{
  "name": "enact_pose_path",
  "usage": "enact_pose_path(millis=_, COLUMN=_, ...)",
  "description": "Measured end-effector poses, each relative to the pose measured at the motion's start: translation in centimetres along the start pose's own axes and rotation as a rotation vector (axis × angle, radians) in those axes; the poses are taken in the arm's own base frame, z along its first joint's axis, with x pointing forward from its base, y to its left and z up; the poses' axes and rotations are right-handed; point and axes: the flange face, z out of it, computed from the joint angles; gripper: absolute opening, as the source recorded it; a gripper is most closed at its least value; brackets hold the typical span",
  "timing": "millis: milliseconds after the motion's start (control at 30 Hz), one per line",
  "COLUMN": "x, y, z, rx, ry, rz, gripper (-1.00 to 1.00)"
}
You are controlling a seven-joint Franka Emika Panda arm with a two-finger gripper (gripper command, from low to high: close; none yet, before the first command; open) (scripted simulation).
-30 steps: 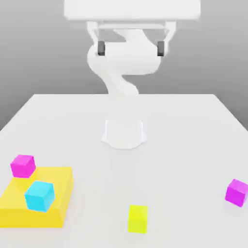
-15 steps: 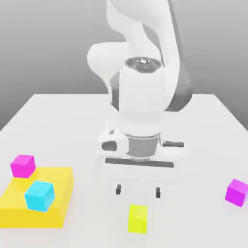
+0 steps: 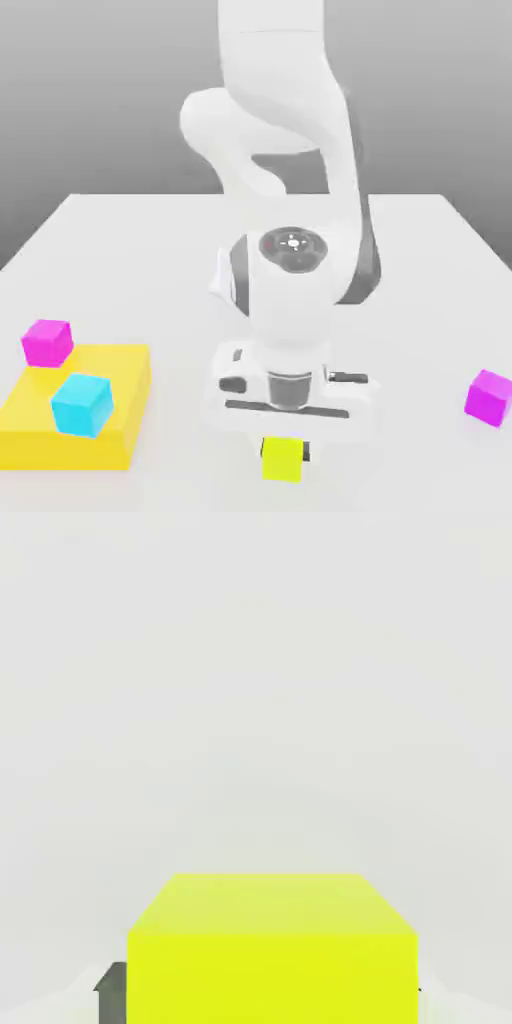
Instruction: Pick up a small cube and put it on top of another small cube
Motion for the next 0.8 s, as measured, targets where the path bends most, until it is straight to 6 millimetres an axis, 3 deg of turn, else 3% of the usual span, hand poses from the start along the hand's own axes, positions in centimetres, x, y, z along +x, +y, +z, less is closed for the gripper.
enact_pose_path(millis=133, x=0.5, y=0.5, z=-4.2, rx=-0.002, ry=0.003, rz=0.016, gripper=-1.00)
enact_pose_path(millis=200, x=4.4, y=3.3, z=-6.2, rx=-0.012, ry=0.015, rz=0.134, gripper=-1.00)
enact_pose_path(millis=233, x=6.6, y=5.3, z=-7.1, rx=-0.016, ry=0.020, rz=0.211, gripper=-1.00)
enact_pose_path(millis=333, x=13.6, y=14.2, z=-10.3, rx=-0.024, ry=0.028, rz=0.498, gripper=-1.00)
enact_pose_path(millis=400, x=15.9, y=19.2, z=-12.4, rx=-0.023, ry=0.025, rz=0.644, gripper=-1.00)
enact_pose_path(millis=500, x=17.7, y=26.2, z=-15.4, rx=-0.010, ry=0.012, rz=0.840, gripper=-1.00)
enact_pose_path(millis=567, x=18.1, y=29.2, z=-15.2, rx=0.000, ry=0.002, rz=0.922, gripper=-1.00)
enact_pose_path(millis=667, x=18.2, y=30.1, z=-11.9, rx=0.002, ry=-0.001, rz=0.946, gripper=-1.00)
enact_pose_path(millis=700, x=18.2, y=30.2, z=-10.8, rx=0.001, ry=0.000, rz=0.948, gripper=1.00)
enact_pose_path(millis=800, x=18.2, y=30.2, z=-10.8, rx=0.001, ry=0.000, rz=0.948, gripper=1.00)
